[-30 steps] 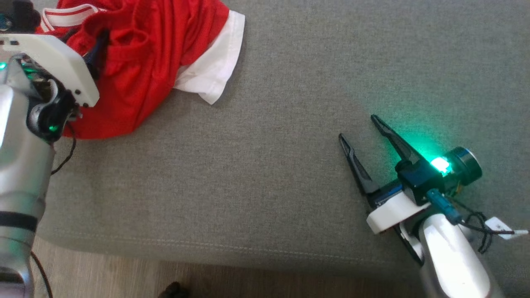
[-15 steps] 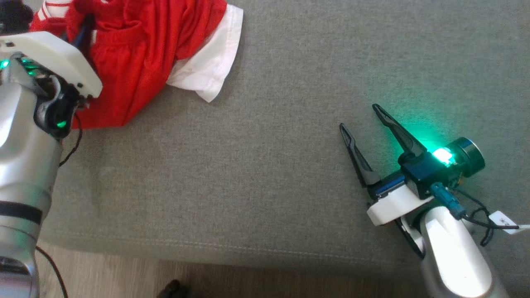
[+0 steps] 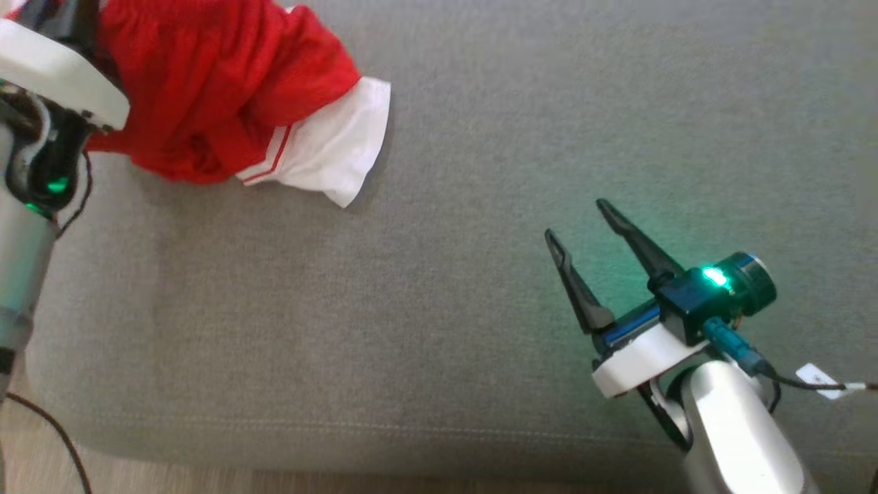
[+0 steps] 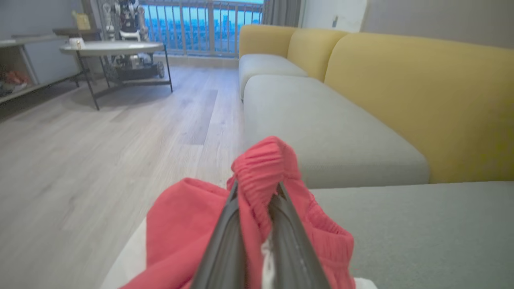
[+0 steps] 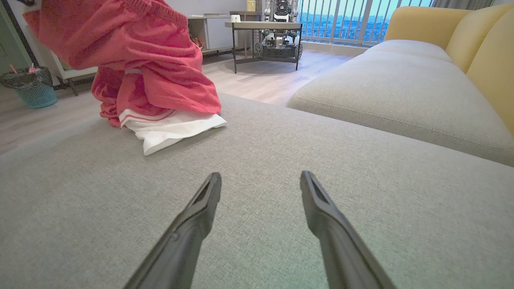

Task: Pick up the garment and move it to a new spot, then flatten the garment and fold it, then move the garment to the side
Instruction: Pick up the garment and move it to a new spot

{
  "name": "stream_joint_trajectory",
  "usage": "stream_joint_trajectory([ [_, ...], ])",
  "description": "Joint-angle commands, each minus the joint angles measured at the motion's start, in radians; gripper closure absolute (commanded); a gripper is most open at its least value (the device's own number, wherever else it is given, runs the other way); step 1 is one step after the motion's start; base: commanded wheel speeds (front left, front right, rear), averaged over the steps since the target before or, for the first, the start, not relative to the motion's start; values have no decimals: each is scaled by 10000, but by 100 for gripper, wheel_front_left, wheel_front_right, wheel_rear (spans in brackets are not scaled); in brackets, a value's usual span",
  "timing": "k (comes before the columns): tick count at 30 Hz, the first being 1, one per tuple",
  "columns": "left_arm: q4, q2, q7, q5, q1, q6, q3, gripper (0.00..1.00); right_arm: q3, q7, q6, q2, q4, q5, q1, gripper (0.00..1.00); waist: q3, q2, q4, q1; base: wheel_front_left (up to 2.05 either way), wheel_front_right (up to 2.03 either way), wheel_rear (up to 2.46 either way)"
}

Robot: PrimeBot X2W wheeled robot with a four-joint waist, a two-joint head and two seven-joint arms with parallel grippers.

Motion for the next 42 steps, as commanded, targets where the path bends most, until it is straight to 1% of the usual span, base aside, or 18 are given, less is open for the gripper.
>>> stream_joint_trajectory([
  [1, -378, 656, -106, 79, -701, 37, 384, 100, 288, -21, -2, 57, -260, 99, 108, 0, -425, 0, -274, 1, 0, 0, 0],
  [7, -2143, 971, -110, 283, -873, 456, 496, 100, 544, -21, -2, 57, -387, 585, 106, 0, -950, 0, -1049, 1, 0, 0, 0],
  [11, -3402, 1135, 201, 372, -960, 764, 495, 100, 591, -21, -2, 57, -643, 922, -36, 0, -987, 0, -1849, 1, 0, 0, 0],
  [16, -4753, 1208, 772, 460, -1218, 1063, 395, 100, 640, -21, -2, 57, -987, 1343, -236, 0, -822, 0, -3039, 1, 0, 0, 0],
  [20, -5502, 1050, 1111, 536, -1528, 1206, 240, 100, 603, -21, -2, 57, -1271, 1686, -385, 0, -611, 0, -4002, 1, 0, 0, 0],
  [23, -5848, 817, 1238, 657, -1779, 1239, 38, 100, 541, -21, -2, 57, -1436, 1923, -442, 0, -457, 0, -4613, 1, 0, 0, 0],
  [26, -6025, 443, 1306, 830, -2204, 1249, -192, 100, 497, -21, -2, 57, -1582, 2123, -480, 0, -213, 0, -5078, 1, 0, 0, 0],
  [27, -6059, 159, 1259, 940, -2486, 1233, -329, 100, 515, -21, -2, 57, -1647, 2260, -527, 0, -47, 0, -5340, 1, 0, 0, 0],
  [32, -5986, -447, 820, 1321, -3118, 1147, -593, 100, 641, -21, -2, 57, -1815, 2563, -637, 0, 337, 0, -5757, 1, 0, 0, 0],
  [35, -5791, -629, 617, 1404, -3248, 1043, -710, 100, 652, -21, -2, 57, -1904, 2696, -677, 0, 520, 0, -5852, 1, 0, 0, 0],
  [38, -5521, -502, 587, 1369, -2951, 919, -847, 100, 611, -21, -2, 57, -1942, 2766, -675, 0, 629, 0, -5870, 1, 0, 0, 0],
  [42, -5206, -175, 404, 1020, -1707, 941, -907, 100, 469, -21, -2, 57, -1947, 2768, -647, 0, 711, 0, -5756, 1, 0, 0, 0],
])
